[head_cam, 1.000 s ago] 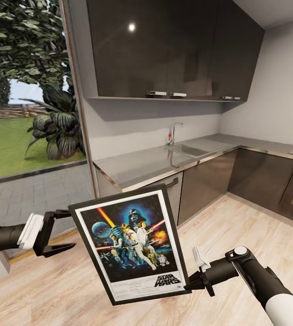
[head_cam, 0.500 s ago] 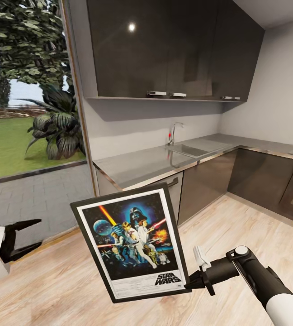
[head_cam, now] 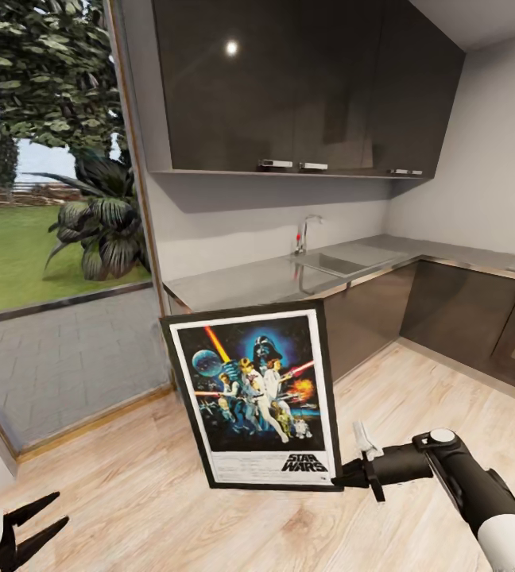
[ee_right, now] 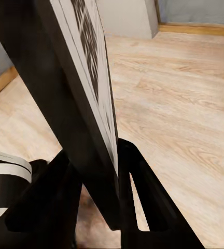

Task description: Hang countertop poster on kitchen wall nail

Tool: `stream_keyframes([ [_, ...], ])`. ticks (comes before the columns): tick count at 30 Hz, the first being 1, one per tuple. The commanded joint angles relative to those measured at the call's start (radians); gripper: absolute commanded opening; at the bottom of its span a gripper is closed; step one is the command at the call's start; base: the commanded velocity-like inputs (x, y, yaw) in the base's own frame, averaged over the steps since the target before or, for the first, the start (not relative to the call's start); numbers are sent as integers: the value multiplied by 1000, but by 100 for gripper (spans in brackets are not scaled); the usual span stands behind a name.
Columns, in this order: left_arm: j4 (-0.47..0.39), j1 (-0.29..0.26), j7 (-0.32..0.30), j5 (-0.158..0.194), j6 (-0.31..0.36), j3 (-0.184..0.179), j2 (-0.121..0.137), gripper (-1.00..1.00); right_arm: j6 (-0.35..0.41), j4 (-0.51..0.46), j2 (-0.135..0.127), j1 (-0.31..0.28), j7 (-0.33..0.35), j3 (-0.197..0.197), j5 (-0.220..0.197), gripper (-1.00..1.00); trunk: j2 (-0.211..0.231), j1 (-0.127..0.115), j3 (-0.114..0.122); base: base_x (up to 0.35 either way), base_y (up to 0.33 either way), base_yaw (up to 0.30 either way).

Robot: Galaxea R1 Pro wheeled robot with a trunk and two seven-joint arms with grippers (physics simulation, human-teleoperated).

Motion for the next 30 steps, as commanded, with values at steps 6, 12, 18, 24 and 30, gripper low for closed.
stream_keyframes([
  [6,132,15,-2,65,-41,-1,-43,100,11,-3,3,0,4,-26,-1,-100,-1,0,-1,0,0,0],
  [12,145,73,97,136,-47,-1,-64,100,9,-3,8,0,3,-26,-3,-100,-1,0,-1,0,0,0],
  [18,148,93,255,158,-48,-2,-99,100,8,-1,11,0,1,-27,-3,-100,-1,0,-1,0,0,3],
  [24,148,96,329,161,-47,-1,-141,100,9,-1,14,0,0,-26,-2,-100,-1,0,-1,0,0,179],
  [30,145,97,414,161,-44,-3,-148,100,11,-1,15,0,-1,-26,-1,-100,-1,0,-1,0,0,88],
])
